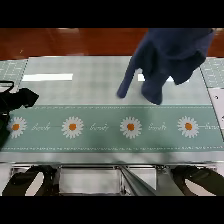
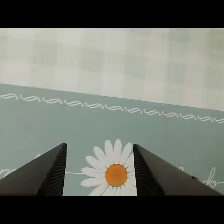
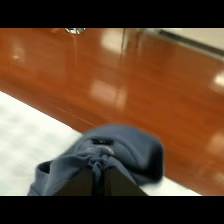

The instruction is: Fold the shirts.

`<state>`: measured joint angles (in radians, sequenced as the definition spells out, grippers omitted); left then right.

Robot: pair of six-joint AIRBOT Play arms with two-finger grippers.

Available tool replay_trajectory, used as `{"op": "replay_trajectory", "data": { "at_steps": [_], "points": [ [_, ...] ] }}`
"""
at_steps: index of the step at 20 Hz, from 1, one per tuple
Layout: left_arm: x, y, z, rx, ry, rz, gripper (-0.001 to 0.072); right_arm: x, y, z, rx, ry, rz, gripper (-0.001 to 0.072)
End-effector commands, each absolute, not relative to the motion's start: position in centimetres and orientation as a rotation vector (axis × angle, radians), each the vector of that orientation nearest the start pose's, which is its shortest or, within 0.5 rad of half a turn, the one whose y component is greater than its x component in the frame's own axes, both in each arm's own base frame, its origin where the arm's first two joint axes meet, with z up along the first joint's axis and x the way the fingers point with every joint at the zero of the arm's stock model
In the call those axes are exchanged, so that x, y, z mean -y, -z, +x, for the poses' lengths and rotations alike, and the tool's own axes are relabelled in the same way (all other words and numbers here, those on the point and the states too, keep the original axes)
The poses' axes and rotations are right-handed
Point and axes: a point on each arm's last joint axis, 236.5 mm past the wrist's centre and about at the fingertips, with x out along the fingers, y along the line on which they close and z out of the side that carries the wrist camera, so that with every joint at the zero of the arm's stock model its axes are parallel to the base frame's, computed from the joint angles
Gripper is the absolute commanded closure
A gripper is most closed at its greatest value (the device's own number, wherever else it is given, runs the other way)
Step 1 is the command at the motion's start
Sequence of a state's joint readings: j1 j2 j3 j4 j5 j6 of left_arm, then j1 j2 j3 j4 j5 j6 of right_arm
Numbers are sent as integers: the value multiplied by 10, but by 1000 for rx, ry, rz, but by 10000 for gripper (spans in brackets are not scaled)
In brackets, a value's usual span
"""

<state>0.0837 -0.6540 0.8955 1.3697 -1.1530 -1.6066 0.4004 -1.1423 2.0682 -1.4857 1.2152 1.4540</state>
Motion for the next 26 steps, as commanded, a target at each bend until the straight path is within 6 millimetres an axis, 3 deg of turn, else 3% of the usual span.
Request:
{"op": "replay_trajectory", "data": {
  "at_steps": [1,4,11,13,16,17,18,19,21,22,23,24,26],
  "points": [
    [26,-123,290,-896,73,-237,200,-196,-460,317,-186,-562,-130,686],
    [26,-123,291,-893,75,-238,199,-247,-421,315,-291,-665,-152,686],
    [26,-124,293,-885,76,-237,200,-386,-204,326,-793,-856,-189,685],
    [28,-124,293,-885,80,-243,199,-418,-147,323,-928,-907,-121,685],
    [33,-123,293,-892,98,-240,199,-460,-80,318,-1083,-967,9,684],
    [38,-121,293,-901,113,-238,199,-468,-60,317,-1131,-968,38,656],
    [45,-118,294,-915,133,-237,200,-471,-45,318,-1172,-960,64,439],
    [53,-113,294,-935,158,-237,199,-469,-39,321,-1193,-961,77,306],
    [73,-101,296,-988,216,-242,199,-441,-49,342,-1199,-924,94,305],
    [80,-91,298,-1023,245,-218,199,-413,-62,357,-1198,-893,101,306],
    [80,-79,298,-1068,258,-190,199,-375,-75,372,-1207,-844,97,306],
    [70,-68,297,-1114,242,-186,199,-326,-85,385,-1224,-762,69,307],
    [29,-53,302,-1160,127,-269,199,-200,-98,404,-1253,-487,13,307]
  ]
}}
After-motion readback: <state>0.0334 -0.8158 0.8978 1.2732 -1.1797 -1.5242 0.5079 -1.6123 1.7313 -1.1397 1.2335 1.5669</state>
